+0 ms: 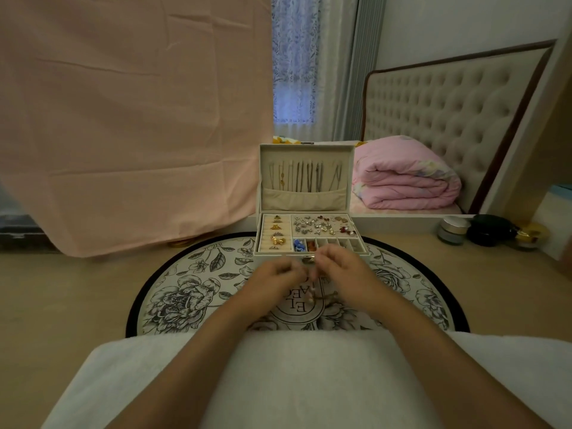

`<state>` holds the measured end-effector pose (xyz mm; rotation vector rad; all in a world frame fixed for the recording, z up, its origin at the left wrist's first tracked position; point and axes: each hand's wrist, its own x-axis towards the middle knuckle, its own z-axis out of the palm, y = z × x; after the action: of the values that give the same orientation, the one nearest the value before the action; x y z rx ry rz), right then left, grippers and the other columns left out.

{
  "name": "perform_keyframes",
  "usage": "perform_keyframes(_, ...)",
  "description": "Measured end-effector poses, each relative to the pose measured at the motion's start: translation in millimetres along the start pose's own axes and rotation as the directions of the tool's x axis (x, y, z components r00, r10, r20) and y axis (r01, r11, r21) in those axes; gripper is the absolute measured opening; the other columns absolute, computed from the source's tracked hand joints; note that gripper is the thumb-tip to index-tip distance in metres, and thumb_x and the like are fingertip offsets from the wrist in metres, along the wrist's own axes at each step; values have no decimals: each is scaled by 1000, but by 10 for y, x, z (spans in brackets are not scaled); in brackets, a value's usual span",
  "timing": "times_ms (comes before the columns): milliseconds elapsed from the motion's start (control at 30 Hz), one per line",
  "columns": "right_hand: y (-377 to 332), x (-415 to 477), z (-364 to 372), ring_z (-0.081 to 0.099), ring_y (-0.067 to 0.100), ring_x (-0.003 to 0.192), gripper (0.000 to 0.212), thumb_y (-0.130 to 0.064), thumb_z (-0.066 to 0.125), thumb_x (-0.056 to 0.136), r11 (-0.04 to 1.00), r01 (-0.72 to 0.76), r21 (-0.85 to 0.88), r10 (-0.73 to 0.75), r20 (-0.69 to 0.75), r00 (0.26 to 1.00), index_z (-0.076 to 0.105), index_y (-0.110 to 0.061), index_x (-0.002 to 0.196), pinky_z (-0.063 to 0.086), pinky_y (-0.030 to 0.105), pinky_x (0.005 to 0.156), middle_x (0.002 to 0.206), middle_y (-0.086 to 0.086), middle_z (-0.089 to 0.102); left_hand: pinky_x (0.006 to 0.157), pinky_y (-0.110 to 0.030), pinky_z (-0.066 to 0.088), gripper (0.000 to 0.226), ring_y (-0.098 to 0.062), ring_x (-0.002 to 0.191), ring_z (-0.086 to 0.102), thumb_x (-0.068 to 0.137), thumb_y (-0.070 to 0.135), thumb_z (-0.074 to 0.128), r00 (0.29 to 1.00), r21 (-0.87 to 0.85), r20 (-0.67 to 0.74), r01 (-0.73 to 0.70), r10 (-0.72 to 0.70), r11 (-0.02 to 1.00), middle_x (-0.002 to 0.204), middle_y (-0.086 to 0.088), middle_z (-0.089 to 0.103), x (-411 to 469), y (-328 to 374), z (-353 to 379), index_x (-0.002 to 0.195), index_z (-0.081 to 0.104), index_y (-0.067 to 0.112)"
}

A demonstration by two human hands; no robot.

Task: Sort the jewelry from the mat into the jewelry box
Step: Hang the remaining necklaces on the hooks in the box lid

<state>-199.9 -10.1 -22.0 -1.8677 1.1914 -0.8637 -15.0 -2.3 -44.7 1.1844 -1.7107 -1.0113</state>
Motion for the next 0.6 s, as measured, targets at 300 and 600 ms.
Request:
perform_keyframes(300,10,90,-324,32,11,48,21,-13,46,105,899,-15,438,49,-67,997,60,-13,90,55,43,72,59,-5,36,56,-29,43,26,-15,50,32,89,27,50,997,-629,82,52,0,776,60,1,25,-83,375,-523,67,41,17)
perform_keyframes(600,56,44,-313,56,-2,60,10,-24,69,93,997,-11,-75,12,18,1000,79,-23,93,47,18,62,65,-13,66,49,-22,31,23,-11,54,29,98,29,44,985,-561,163,45,57,826,65,4,34,-98,503,-602,82,56,17)
